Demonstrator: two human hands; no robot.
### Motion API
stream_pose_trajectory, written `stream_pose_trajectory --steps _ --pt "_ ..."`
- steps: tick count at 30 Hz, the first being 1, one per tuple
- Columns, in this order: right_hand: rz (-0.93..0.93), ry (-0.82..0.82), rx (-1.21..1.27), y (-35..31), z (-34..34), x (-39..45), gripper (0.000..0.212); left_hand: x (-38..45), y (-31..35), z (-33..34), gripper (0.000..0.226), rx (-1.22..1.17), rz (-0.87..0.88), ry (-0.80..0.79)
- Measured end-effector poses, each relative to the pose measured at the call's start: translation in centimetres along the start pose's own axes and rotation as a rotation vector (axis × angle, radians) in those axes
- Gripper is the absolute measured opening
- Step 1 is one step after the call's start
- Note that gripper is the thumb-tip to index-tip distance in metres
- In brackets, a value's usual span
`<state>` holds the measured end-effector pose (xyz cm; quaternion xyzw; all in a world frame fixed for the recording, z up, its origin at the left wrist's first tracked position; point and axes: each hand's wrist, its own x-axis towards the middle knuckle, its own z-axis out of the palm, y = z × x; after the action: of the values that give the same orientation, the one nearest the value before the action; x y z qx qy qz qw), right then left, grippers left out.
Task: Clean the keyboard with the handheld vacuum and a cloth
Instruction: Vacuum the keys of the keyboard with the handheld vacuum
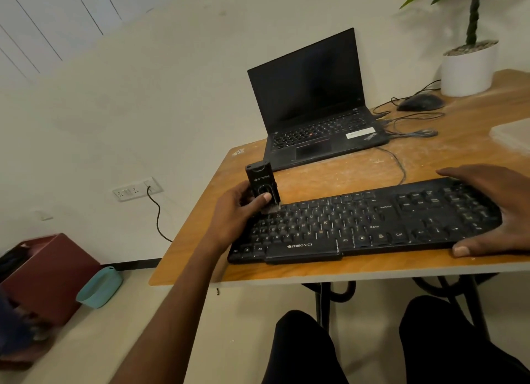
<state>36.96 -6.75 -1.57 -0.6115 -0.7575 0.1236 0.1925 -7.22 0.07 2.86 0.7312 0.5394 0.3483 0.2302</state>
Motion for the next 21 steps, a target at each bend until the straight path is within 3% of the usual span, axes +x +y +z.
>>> stream_pose_trajectory --steps 5,15,18,21 --pt "-0.006 -0.036 0.006 -0.2 -0.3 -0.2 0.126 0.5 0.1 -0.1 0.034 0.010 -0.010 -0.024" --pt "-0.013 -0.020 0.008 -0.4 -0.3 0.0 0.128 -9.1 0.9 -1.6 0.035 -0.228 -0.015 -0.096" --pt "-0.008 0.011 0.009 -0.3 -0.2 0.2 0.128 -8.8 0.9 -1.8 0.040 -0.206 0.008 -0.084" --pt "0.001 0.014 0.018 -0.1 0.0 0.1 0.128 -6.1 0.5 -1.5 0.031 -0.158 -0.004 -0.042"
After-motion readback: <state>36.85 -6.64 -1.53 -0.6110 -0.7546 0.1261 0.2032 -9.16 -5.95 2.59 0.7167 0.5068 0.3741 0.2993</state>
